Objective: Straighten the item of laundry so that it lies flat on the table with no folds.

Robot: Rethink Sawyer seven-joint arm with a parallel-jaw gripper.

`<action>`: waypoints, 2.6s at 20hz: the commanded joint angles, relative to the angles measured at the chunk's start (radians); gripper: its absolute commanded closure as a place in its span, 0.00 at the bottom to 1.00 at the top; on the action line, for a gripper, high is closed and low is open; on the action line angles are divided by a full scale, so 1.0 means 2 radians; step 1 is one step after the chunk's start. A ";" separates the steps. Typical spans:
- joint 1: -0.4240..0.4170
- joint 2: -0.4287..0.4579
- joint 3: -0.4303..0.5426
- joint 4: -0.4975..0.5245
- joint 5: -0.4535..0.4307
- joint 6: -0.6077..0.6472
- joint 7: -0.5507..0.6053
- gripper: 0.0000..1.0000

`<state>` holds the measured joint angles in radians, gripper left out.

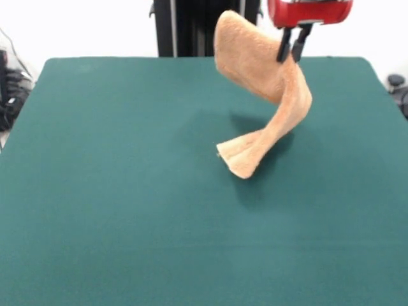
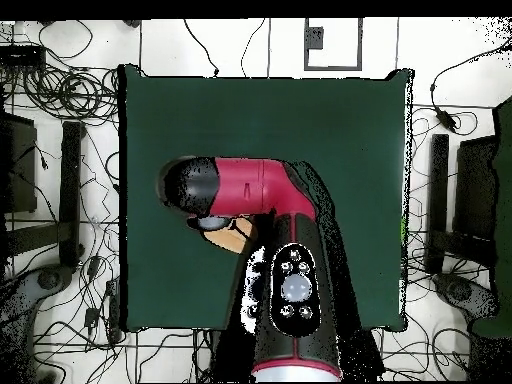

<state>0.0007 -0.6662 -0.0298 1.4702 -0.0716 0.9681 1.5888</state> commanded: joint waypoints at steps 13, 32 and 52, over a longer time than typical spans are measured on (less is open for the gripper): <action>0.054 -0.033 -0.016 0.008 0.074 0.102 0.204 1.00; -0.013 -0.064 0.006 0.093 0.069 0.003 0.085 1.00; -0.097 -0.070 0.057 0.080 0.005 0.024 0.008 1.00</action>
<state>-0.1922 -0.8287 -0.0602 1.5651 -0.0407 0.9183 1.7362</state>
